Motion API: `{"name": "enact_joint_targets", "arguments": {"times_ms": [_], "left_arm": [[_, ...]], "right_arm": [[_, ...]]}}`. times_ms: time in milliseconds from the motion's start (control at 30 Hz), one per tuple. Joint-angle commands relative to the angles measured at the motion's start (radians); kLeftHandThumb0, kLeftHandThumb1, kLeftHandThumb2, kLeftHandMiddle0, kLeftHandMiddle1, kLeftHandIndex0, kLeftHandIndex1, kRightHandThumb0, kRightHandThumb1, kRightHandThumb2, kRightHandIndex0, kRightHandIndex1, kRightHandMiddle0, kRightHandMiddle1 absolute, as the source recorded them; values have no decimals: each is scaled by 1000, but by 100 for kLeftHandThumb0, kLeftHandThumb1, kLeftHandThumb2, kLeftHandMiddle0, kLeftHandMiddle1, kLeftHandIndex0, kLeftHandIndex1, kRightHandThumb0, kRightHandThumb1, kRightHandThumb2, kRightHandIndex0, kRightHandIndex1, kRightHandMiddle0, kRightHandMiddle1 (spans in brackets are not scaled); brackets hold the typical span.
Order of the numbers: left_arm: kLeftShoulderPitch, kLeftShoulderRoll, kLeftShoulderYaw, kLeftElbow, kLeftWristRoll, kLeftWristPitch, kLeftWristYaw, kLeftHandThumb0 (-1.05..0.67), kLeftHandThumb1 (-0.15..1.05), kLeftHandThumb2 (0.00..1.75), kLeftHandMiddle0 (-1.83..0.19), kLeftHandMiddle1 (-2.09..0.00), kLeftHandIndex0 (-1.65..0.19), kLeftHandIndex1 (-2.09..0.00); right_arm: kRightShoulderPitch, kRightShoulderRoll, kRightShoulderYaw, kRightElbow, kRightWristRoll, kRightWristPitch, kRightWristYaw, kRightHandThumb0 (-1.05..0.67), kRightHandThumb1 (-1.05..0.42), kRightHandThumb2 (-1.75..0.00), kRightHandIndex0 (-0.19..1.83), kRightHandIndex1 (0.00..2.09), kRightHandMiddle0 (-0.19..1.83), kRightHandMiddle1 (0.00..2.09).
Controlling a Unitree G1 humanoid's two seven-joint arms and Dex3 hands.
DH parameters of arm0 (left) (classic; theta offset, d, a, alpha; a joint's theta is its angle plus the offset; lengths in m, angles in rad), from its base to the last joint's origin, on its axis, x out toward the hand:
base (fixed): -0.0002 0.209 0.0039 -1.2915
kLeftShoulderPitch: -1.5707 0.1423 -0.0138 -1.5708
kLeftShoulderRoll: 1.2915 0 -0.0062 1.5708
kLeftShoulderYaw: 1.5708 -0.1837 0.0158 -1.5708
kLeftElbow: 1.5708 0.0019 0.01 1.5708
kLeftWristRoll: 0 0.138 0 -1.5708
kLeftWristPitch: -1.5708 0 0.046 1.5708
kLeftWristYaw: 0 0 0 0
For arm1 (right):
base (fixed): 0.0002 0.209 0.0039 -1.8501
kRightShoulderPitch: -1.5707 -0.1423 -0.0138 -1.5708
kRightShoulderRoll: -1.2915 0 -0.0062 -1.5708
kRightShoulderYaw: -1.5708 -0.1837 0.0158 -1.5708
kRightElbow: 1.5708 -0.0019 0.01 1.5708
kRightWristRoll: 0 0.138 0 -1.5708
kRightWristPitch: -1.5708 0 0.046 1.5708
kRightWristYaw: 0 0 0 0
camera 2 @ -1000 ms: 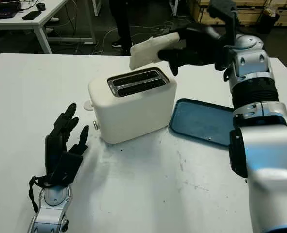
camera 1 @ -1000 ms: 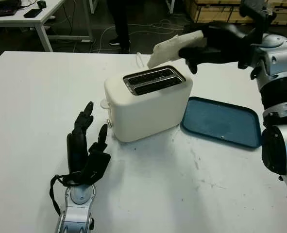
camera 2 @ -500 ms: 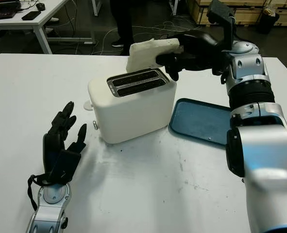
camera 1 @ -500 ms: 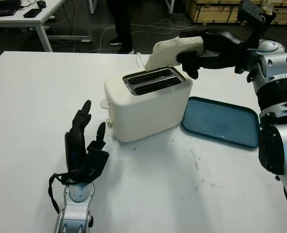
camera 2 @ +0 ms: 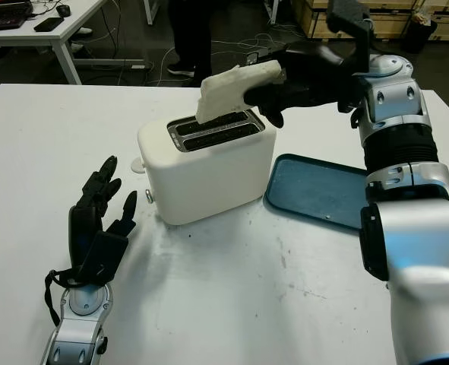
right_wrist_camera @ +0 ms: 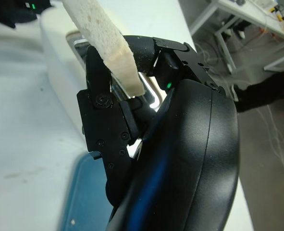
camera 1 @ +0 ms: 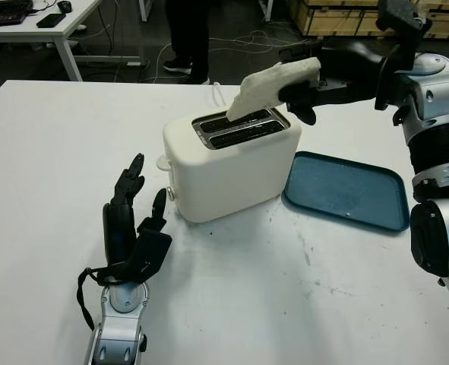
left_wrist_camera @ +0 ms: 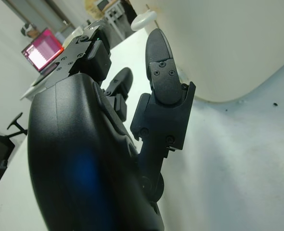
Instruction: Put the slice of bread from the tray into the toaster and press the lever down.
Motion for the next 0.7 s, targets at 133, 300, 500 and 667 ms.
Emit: {"name": "enact_joint_targets", "arguments": {"times_ms": [133, 300, 500, 667], "left_arm": [[9, -12, -8, -19, 10, 0, 5, -55, 92, 45, -22, -53, -37, -1], [11, -14, -11, -11, 4, -5, 4, -55, 92, 45, -21, -53, -37, 0], [7, -11, -11, 6, 13, -19, 16, -54, 92, 46, -21, -54, -37, 0], [1, -11, -12, 16, 11, -25, 23, -55, 92, 46, -21, -55, -37, -1]], "right_arm": [[4, 4, 56, -55, -63, 53, -51, -45, -92, -16, 102, 175, 78, 175], [6, 19, 61, -82, -65, 90, -79, -40, -92, -20, 106, 175, 80, 175], [13, 31, 62, -95, -65, 94, -114, -37, -92, -23, 106, 175, 80, 175], [17, 31, 68, -109, -71, 85, -128, -38, -92, -24, 106, 175, 78, 175]]}}
